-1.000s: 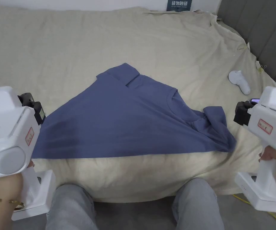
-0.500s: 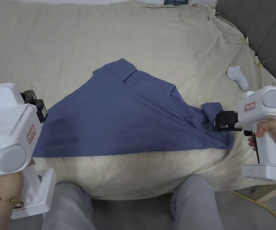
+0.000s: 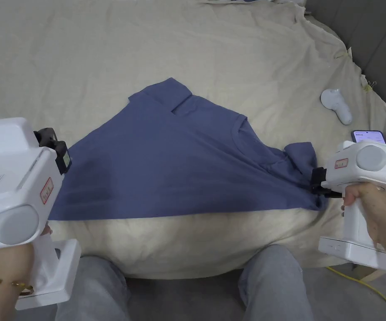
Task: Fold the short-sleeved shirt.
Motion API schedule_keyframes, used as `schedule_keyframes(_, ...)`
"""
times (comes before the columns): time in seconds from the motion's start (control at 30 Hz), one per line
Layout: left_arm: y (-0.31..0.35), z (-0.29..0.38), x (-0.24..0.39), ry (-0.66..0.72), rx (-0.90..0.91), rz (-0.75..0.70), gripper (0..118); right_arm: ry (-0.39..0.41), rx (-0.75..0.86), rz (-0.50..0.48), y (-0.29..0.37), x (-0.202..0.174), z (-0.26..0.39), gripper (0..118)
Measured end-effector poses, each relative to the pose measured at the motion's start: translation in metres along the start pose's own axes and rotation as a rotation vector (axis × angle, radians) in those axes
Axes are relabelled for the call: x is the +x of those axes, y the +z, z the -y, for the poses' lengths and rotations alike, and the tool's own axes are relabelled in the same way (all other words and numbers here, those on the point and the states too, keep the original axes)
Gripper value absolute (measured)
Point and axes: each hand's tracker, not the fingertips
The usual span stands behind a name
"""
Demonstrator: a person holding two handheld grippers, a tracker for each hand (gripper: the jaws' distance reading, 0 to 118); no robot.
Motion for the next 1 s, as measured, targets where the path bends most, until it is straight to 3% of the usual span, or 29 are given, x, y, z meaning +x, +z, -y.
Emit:
schedule_keyframes(0.13,-0.01,-0.007,0.0,0.024,-0.021,0.015,0,0.027,0.069,0.003,0.014,-0.001,0.002,1)
schedule_keyframes(0.2,-0.02,-0.018,-0.001,0.077,-0.061,0.055,13,0.003,0.084,-0.036,0.021,0.001,0.0,1)
schedule_keyframes(0.33,-0.056,-0.047,-0.001,0.139,-0.17,0.087,82,0.021,0.107,-0.056,0.03,0.0,-0.003,1)
schedule_keyframes(0.43,-0.086,-0.067,0.006,0.126,-0.195,0.132,115,0.023,0.115,-0.076,0.032,0.0,-0.005,1)
schedule_keyframes(0.67,-0.182,-0.103,0.029,0.032,-0.366,0.187,118,0.008,0.11,-0.103,0.025,0.003,-0.009,1)
schedule_keyframes(0.8,-0.246,-0.102,0.049,-0.099,-0.473,0.166,118,-0.003,0.1,-0.118,0.018,0.005,-0.015,1)
schedule_keyframes(1.0,-0.329,-0.083,0.078,-0.189,-0.635,0.135,118,-0.002,0.104,-0.134,0.01,0.0,-0.027,1)
